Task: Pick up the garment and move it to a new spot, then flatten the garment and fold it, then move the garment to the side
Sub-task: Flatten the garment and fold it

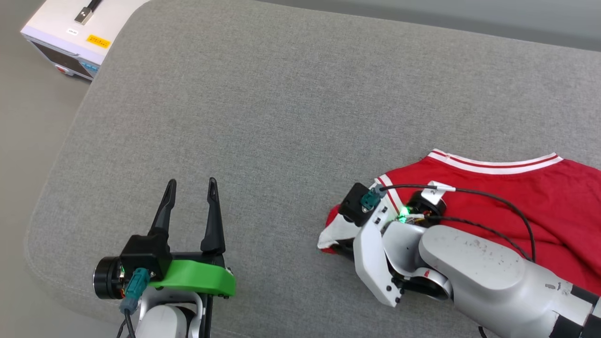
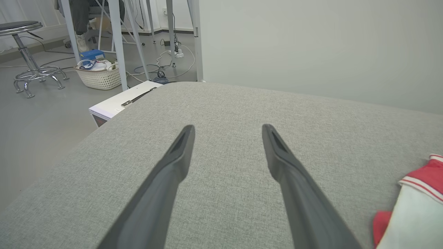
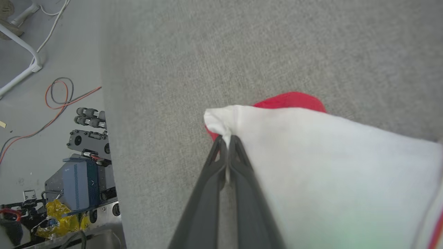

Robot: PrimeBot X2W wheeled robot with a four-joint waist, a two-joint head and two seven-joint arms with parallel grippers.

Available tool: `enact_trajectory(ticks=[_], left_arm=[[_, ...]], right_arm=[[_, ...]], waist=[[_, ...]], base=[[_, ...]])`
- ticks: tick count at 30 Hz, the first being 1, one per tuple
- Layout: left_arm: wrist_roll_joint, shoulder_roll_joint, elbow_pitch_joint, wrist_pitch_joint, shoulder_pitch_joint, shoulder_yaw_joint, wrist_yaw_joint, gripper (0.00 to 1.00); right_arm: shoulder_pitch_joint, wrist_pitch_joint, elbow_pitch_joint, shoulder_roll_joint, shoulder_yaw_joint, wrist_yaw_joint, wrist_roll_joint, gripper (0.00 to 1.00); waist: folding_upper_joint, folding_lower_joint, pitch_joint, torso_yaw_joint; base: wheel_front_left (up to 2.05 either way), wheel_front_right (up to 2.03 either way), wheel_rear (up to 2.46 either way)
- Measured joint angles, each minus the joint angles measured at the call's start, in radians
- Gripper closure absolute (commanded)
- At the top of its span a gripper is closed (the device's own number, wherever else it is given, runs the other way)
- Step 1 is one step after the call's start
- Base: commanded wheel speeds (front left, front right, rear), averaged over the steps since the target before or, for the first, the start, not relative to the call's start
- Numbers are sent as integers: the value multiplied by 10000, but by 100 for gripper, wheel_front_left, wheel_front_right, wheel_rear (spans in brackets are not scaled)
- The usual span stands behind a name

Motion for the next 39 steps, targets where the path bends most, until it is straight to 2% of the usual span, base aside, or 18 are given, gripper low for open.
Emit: enact_trajectory(ticks=[4,5,6,11,14,17,20,25,27,31,34,39], left_arm=[[0,0,90,0,-1,0,0,0],[0,0,121,0,-1,2,0,0],[4,0,150,0,0,17,0,0],[48,0,201,0,6,150,-19,0],[165,0,174,0,84,288,-84,0],[303,0,153,0,192,447,-203,0],[476,0,96,0,284,635,-332,0],[673,-2,-50,0,321,903,-581,0],[738,0,-81,0,316,1051,-721,0],[752,25,-61,0,275,1235,-999,0],[757,109,42,0,40,1260,-1229,0],[731,713,535,-2,-980,882,-1574,0]], right_arm=[[132,-46,291,98,0,0,-301,100],[141,-228,313,123,10,0,-343,59],[142,-516,318,128,19,0,-372,0],[132,-2539,111,4,-4,0,-470,0],[135,-3791,-150,-188,-401,0,-539,0],[243,-4989,-278,-460,-1338,0,-844,0],[729,-5983,-67,-709,-2903,0,-1753,0],[2277,-6240,-309,-529,-6153,0,-3570,0],[3121,-6247,-963,-217,-7729,0,-4560,0],[4796,-6286,-2138,508,-9973,0,-6182,0],[5899,-6291,-2882,1057,-11217,0,-7003,0],[7284,-6311,-3735,1827,-12322,0,-7814,0]], waist=[[0,0,-10,-95],[0,0,-35,-128],[0,0,-71,-161],[0,0,-359,-317],[0,0,-584,-449],[0,0,-806,-629],[0,-1,-1021,-884],[0,-1,-1316,-1337],[0,-1,-1421,-1545],[0,-1,-1587,-1908],[0,-1,-1704,-2104],[0,-1,-1781,-2337]], base=[[0,0,0],[0,0,0],[0,0,0],[0,0,0],[0,0,0],[0,0,0],[0,0,0],[0,0,0],[0,0,0],[0,0,0],[0,0,0],[0,0,0]])
